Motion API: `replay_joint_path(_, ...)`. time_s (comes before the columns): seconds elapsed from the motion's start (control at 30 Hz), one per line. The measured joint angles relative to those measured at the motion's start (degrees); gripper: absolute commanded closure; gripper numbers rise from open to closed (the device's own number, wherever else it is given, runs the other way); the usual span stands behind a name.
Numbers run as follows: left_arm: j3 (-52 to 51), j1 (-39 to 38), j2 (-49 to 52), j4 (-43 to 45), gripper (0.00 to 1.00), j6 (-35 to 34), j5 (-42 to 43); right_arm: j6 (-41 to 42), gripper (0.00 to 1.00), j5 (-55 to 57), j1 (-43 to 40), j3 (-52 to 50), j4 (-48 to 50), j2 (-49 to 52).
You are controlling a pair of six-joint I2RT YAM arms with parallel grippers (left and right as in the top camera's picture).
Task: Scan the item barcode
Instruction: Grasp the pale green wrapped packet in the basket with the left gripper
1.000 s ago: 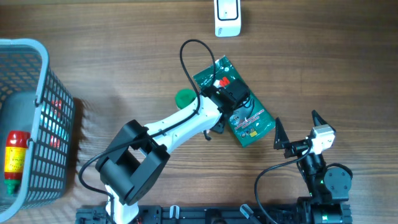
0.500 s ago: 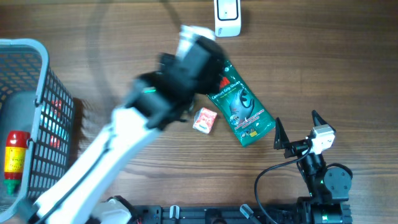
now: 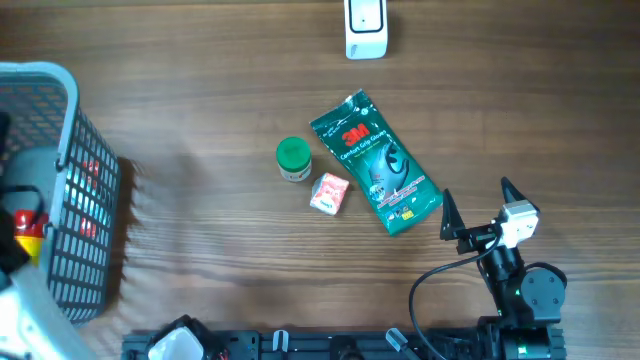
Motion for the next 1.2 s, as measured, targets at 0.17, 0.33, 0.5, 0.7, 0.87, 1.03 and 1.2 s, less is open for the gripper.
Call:
replay_joint_path(0.17, 0.0, 10.8, 12.2, -0.9, 0.0, -1.6, 9.8, 0.0, 0.0, 0.0, 0.0, 0.0, 0.0, 0.0)
replay_joint_path(0.33, 0.0, 11.3, 26.7, -0.6, 0.0, 4.1, 16.0, 0.0, 0.0, 0.0, 0.0, 0.0, 0.0, 0.0)
replay_joint_path(0.5, 0.0, 8.2, 37.2, -2.3, 0.01, 11.3, 19.7, 0.0, 0.0, 0.0, 0.0, 0.0, 0.0, 0.0)
replay_joint_path(0.7, 0.0, 3.6, 42.8, -4.0, 0.03, 14.1, 17.5, 0.0, 0.0, 0.0, 0.0, 0.0, 0.0, 0.0)
replay_joint_path(0.87, -0.3, 3.4, 45.0, -6.2, 0.07, 14.3, 14.1, 0.0, 0.0, 0.0, 0.0, 0.0, 0.0, 0.0)
replay_joint_path(1.03, -3.8, 3.4, 45.5, -5.7, 0.36, 14.2, 12.1, 0.0, 0.0, 0.0, 0.0, 0.0, 0.0, 0.0)
replay_joint_path(1.2, -5.3, 3.4, 45.7, -5.6, 0.66, 13.7, 11.1, 0.0, 0.0, 0.0, 0.0, 0.0, 0.0, 0.0)
